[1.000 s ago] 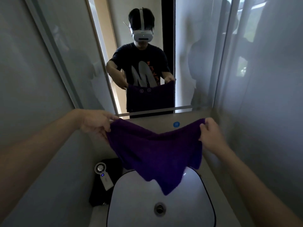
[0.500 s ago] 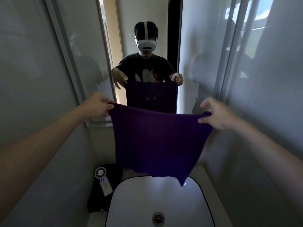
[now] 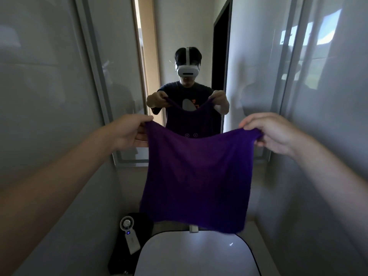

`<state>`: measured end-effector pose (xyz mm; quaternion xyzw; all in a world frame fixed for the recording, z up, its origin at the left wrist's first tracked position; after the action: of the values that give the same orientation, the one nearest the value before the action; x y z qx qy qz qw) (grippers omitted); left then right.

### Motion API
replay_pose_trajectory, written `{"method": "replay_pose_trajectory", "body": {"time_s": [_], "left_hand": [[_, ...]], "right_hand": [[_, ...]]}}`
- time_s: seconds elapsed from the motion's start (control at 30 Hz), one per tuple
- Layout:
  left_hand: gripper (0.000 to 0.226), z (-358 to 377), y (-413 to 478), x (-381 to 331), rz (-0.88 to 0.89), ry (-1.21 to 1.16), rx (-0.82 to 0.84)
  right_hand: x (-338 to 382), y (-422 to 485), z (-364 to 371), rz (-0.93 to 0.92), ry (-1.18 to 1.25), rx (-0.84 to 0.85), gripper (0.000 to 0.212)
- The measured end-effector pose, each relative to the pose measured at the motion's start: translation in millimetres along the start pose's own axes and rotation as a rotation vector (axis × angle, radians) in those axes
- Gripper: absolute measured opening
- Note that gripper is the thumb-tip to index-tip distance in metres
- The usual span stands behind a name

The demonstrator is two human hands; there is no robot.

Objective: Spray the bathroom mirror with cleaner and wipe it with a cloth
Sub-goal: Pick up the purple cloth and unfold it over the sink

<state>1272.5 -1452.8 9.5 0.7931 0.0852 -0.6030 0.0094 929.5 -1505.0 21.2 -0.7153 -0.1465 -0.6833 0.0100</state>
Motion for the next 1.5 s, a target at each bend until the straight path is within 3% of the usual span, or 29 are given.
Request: {"method": "replay_pose_trajectory", "body": {"time_s": [0.13, 0.23, 0.3, 0.37, 0.4, 0.5, 0.6, 0.67, 0.77, 0.83, 0.9, 1.0, 1.13, 1.3, 1.4, 1.5], "left_hand": [[0.026, 35.3, -16.2, -26.9, 0.156, 0.038, 0.107], [0.031, 61.9, -41.6, -47.1, 0.328, 0.269, 0.082], [0.047, 71.4, -57.2, -51.8, 0.395, 0.422, 0.013], [0.064, 74.4, -68.3, -50.8, 0.448, 0.535, -0.041], [0.062, 73.7, -73.3, -49.2, 0.474, 0.574, -0.059], [0.032, 66.1, -76.0, -47.2, 0.538, 0.601, -0.109], [0.008, 58.8, -73.1, -45.9, 0.567, 0.41, -0.064], [0.007, 53.2, -72.4, -44.2, 0.561, 0.233, -0.021], [0.01, 41.3, -74.3, -42.9, 0.558, 0.057, -0.006], [0.009, 30.0, -74.2, -40.7, 0.549, -0.005, -0.013], [0.009, 18.0, -73.9, -35.4, 0.53, -0.008, -0.031], [0.016, 2.9, -73.9, -19.2, 0.463, 0.014, -0.079], [0.021, -5.0, -70.6, 10.0, 0.341, 0.025, -0.097], [0.016, -5.9, -73.3, 42.9, 0.23, -0.41, -0.09], [0.018, -7.4, -80.0, 55.2, 0.158, -0.535, -0.101], [0.035, -21.6, -80.4, 77.4, 0.079, -0.564, -0.154]], "right_hand": [[15.9, -21.6, 64.3, 0.164, 0.267, 0.273, 0.025], [28.0, -46.3, 114.9, 0.276, 0.361, 0.573, 0.052], [29.2, -54.2, 132.5, 0.324, 0.392, 0.659, 0.071], [28.2, -55.3, 138.9, 0.334, 0.399, 0.671, 0.081], [27.0, -55.3, 140.1, 0.337, 0.403, 0.668, 0.085], [26.3, -53.2, 139.2, 0.266, 0.295, 0.646, 0.079], [34.4, -40.8, 128.8, -0.022, -0.013, 0.49, 0.041], [34.1, -31.6, 124.8, -0.158, -0.247, 0.412, 0.047], [12.7, -24.3, 139.3, -0.146, -0.5, 0.479, 0.066], [-2.5, -17.0, 145.5, -0.095, -0.488, 0.511, 0.043], [-3.4, -5.3, 142.2, -0.126, -0.409, 0.453, 0.016], [9.6, 5.7, 135.2, -0.174, -0.134, 0.372, 0.008], [8.3, 0.6, 157.9, -0.116, 0.162, 0.443, 0.021], [-83.5, -29.7, 199.5, 0.17, 0.678, 0.644, 0.075], [-154.6, -87.1, 246.3, 0.403, 0.713, 0.818, 0.068], [-183.1, -117.1, 277.5, 0.444, 0.702, 0.804, 0.06]]}}
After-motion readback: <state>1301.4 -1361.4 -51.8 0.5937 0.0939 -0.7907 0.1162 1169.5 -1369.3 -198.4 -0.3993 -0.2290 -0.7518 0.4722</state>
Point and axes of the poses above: each hand's wrist, its own y-axis towards the middle knuckle, its own z-axis out of the palm, x = y × z, the point moved 9 cm from there along y, towards the middle knuckle, and after that the axes turned 6 degrees about y, right-handed, at the moved point
